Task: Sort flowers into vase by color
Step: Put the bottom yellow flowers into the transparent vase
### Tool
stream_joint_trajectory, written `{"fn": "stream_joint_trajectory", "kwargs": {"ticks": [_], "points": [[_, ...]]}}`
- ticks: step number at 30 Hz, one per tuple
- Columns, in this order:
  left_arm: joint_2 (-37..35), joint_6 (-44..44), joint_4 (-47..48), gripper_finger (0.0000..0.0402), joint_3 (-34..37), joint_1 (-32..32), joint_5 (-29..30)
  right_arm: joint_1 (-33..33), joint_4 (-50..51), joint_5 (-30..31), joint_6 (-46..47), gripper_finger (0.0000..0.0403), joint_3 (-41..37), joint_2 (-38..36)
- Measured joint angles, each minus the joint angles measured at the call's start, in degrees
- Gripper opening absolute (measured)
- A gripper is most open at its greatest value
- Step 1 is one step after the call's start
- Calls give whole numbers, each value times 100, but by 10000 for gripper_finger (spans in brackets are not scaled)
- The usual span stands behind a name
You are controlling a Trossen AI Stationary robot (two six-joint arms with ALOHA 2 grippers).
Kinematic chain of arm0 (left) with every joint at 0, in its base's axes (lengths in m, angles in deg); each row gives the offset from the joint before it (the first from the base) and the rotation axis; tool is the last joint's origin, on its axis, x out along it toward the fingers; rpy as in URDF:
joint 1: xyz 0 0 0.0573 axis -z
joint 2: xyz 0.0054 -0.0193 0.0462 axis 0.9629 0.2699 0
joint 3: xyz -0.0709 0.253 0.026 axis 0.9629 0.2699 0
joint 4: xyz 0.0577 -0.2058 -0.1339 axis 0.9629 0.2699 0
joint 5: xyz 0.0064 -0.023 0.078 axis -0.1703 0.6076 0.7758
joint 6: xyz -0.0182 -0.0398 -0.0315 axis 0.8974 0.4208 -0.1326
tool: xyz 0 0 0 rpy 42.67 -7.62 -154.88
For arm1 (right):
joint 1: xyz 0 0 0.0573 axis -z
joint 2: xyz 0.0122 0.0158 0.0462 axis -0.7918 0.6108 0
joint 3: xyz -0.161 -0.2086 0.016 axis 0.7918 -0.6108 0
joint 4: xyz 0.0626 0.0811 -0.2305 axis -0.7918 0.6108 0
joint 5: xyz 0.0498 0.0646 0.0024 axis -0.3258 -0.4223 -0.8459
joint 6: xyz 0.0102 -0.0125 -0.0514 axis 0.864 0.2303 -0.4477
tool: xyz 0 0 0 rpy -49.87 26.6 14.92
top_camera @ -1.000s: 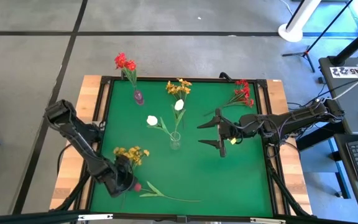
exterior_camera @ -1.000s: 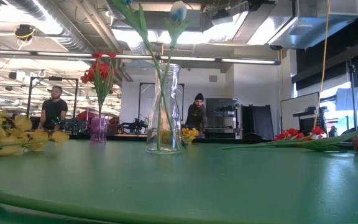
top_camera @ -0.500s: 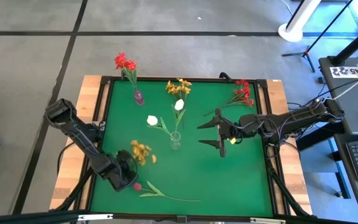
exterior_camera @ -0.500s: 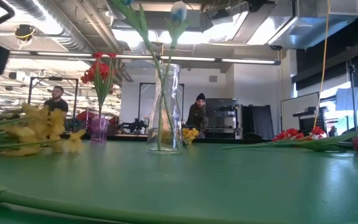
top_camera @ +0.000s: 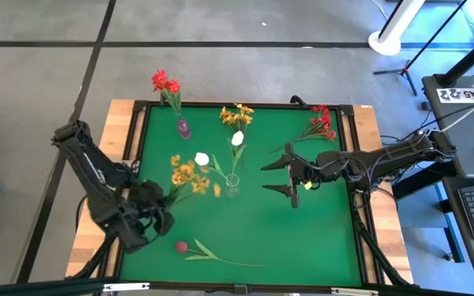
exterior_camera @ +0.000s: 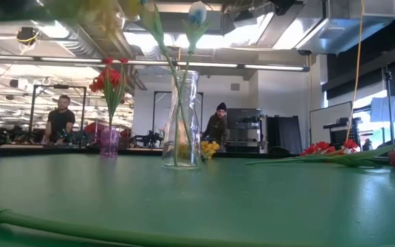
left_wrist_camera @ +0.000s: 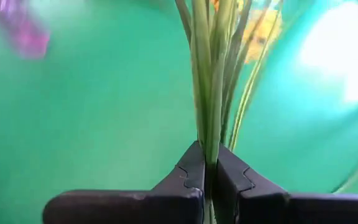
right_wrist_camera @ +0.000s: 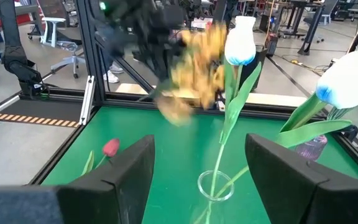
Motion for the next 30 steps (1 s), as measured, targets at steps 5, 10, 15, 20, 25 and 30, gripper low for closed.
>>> {"fn": "stream_joint_trajectory", "kwargs": {"ticks": [5, 10, 15, 20, 25, 30], "points": [[16, -977, -455, 1, -450, 405, 1611, 2, 2, 0, 4, 250, 2, 0], [17, -2677, -1534, 1, -597, 747, 3014, 1, 2, 0, 16, 250, 2, 0], [107, -4679, -2806, 0, -602, 727, 4342, 0, -7, 3, 7, 250, 2, 0], [270, -5268, -3223, 0, -602, -19, 4358, 1, -9, 135, -4, 250, 2, 0], [489, -5976, -3951, 0, -599, -632, 3518, 0, -9, 144, -52, 250, 2, 0], [702, -8014, -5955, 0, -599, -1032, 1555, 0, -5, 143, -65, 250, 2, 0]]}}
